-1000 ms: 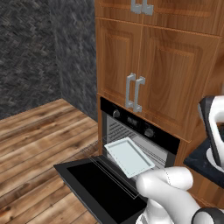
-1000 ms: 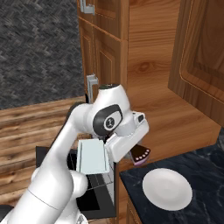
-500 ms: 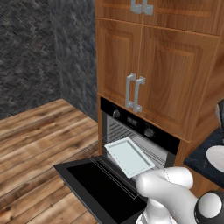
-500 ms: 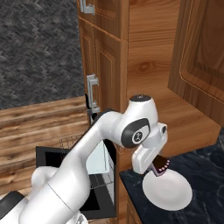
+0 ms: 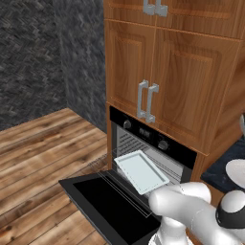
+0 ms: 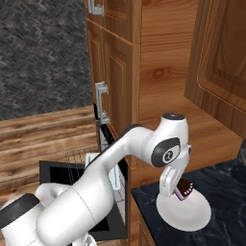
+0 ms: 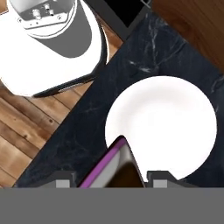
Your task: Take the baked cake out of the oven and place it on the plate for cooling. Then close the oven door.
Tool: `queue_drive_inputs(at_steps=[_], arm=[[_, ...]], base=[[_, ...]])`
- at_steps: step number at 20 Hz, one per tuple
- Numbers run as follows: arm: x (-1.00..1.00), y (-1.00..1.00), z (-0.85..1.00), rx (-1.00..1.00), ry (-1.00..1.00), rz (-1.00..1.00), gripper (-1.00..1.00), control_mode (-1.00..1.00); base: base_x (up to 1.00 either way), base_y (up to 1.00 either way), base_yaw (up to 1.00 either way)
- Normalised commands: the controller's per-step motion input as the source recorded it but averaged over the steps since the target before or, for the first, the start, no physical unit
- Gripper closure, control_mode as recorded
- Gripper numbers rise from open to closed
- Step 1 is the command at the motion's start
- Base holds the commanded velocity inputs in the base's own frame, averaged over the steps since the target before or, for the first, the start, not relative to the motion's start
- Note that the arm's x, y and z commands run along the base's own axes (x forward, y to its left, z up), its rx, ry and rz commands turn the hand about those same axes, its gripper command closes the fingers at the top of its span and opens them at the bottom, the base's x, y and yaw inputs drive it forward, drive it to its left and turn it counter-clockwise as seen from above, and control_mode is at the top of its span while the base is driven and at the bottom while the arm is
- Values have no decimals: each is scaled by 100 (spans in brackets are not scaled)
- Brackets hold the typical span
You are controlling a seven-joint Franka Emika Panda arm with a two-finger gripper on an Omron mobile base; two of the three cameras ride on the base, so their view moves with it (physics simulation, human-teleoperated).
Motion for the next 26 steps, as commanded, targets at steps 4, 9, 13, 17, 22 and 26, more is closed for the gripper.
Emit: queue_drive_inputs(at_steps=[4,9,13,17,22,26], arm=[[28,0,-41,5,11,8,100,-100],[28,-3,-41,4,6,6,100,-100],[25,-20,-44,2,1,4,100,-100],[20,-29,-45,6,0,4,100,-100],[14,-24,-40,7,0,4,100,-100],[13,-21,-29,4,0,4,100,-100]], base=[[0,0,0],[0,0,0],[0,0,0],[0,0,0],[0,0,0],[0,0,0]])
